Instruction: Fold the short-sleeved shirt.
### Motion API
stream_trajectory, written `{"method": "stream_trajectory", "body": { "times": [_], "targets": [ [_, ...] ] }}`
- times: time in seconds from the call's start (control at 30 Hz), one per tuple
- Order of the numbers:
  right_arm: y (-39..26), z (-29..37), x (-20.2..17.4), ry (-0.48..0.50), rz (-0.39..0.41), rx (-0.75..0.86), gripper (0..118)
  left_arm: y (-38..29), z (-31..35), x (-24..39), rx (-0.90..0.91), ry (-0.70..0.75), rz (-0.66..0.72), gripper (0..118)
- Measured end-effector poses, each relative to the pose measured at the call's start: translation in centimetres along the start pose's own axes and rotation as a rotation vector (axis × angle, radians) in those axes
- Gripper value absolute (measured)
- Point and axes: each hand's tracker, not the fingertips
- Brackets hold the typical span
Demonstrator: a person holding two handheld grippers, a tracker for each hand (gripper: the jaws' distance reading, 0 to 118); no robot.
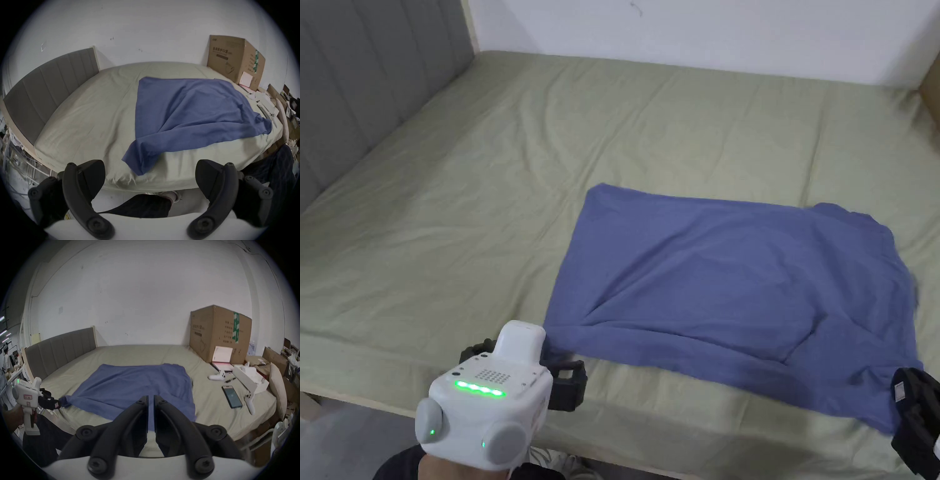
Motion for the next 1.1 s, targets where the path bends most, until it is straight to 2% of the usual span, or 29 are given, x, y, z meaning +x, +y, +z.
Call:
{"method": "stream_trajectory", "body": {
  "times": [0.07,0.13,0.2,0.27,0.33,0.43,0.5,0.53,0.57,0.6,0.63,0.67,0.77,0.8,0.83,0.87,0.9,1.0,1.1],
  "targets": [
    [-0.3,-1.1,0.6,-0.043,-0.007,-0.090,7,0.2,-1.8,-0.6,-0.012,-0.010,0.038,111],
    [-1.0,-2.0,1.5,-0.064,-0.049,-0.140,7,0.3,-3.5,-0.8,-0.030,-0.026,0.060,101],
    [-1.5,-2.7,2.6,-0.088,-0.080,-0.184,7,0.6,-5.1,-0.7,-0.074,-0.001,0.037,65],
    [-1.9,-3.4,3.5,-0.148,-0.064,-0.233,7,0.8,-6.1,-0.5,-0.089,0.011,0.035,30],
    [-2.4,-3.7,4.6,-0.204,-0.072,-0.273,7,0.5,-7.1,-0.5,-0.111,-0.028,0.066,27],
    [-3.1,-4.0,6.6,-0.220,-0.143,-0.348,7,1.0,-6.0,0.7,-0.122,-0.007,0.067,22],
    [-3.3,-4.9,7.6,-0.192,-0.164,-0.367,7,1.6,-4.9,1.3,-0.090,0.000,0.070,7],
    [-3.4,-5.8,7.9,-0.183,-0.158,-0.402,10,2.2,-3.7,1.7,-0.087,0.011,0.057,7],
    [-3.4,-6.7,8.1,-0.175,-0.150,-0.437,34,2.5,-3.1,2.0,-0.085,0.010,0.046,7],
    [-3.6,-7.7,8.1,-0.174,-0.133,-0.460,68,2.8,-2.6,2.3,-0.082,0.009,0.041,7],
    [-3.9,-8.7,8.2,-0.149,-0.123,-0.472,97,2.9,-2.1,2.6,-0.075,0.010,0.036,7],
    [-4.0,-9.4,8.3,-0.140,-0.121,-0.455,106,3.3,-1.7,2.2,-0.064,0.005,0.033,7],
    [-4.5,-11.9,8.5,-0.135,-0.111,-0.454,104,3.8,-1.2,2.4,-0.069,0.003,0.039,7],
    [-4.8,-12.8,8.8,-0.115,-0.115,-0.490,93,4.0,-1.4,1.9,-0.072,-0.003,0.045,7],
    [-5.1,-13.4,9.0,-0.116,-0.119,-0.519,64,4.0,-1.4,2.0,-0.069,0.002,0.041,7],
    [-5.2,-13.6,9.2,-0.131,-0.118,-0.525,13,4.2,-1.3,2.1,-0.076,0.003,0.022,7],
    [-5.2,-13.6,9.5,-0.140,-0.118,-0.522,9,4.3,-1.2,2.3,-0.083,0.007,-0.003,7],
    [-3.5,-11.7,10.2,-0.105,-0.180,-0.505,9,4.8,0.1,2.2,-0.054,-0.019,-0.079,6],
    [-0.4,-10.1,10.4,-0.106,-0.171,-0.421,7,6.2,0.4,1.0,-0.063,-0.026,-0.113,5]
  ]
}}
